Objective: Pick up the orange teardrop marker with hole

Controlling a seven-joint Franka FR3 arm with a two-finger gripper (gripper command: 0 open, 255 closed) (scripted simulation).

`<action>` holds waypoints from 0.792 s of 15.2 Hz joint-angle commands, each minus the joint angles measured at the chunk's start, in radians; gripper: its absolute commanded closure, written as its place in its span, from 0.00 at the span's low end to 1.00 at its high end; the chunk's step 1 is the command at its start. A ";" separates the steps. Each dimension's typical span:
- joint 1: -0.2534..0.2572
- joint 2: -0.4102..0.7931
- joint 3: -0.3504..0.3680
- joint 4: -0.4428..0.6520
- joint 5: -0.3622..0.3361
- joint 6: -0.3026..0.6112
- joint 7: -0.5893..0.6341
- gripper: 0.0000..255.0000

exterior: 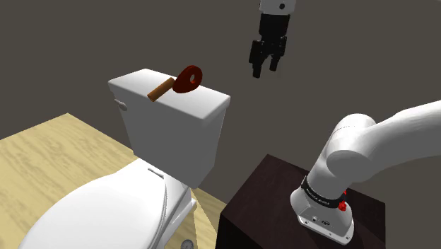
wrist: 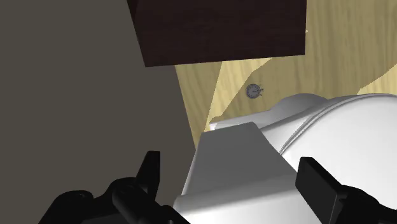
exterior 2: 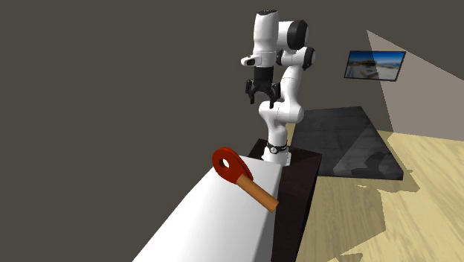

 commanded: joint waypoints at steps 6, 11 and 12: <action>-0.061 0.139 0.117 0.069 0.087 0.080 0.326 0.00; -0.124 0.307 0.212 0.180 0.125 0.155 0.642 0.00; -0.136 0.343 0.228 0.207 0.127 0.169 0.704 0.00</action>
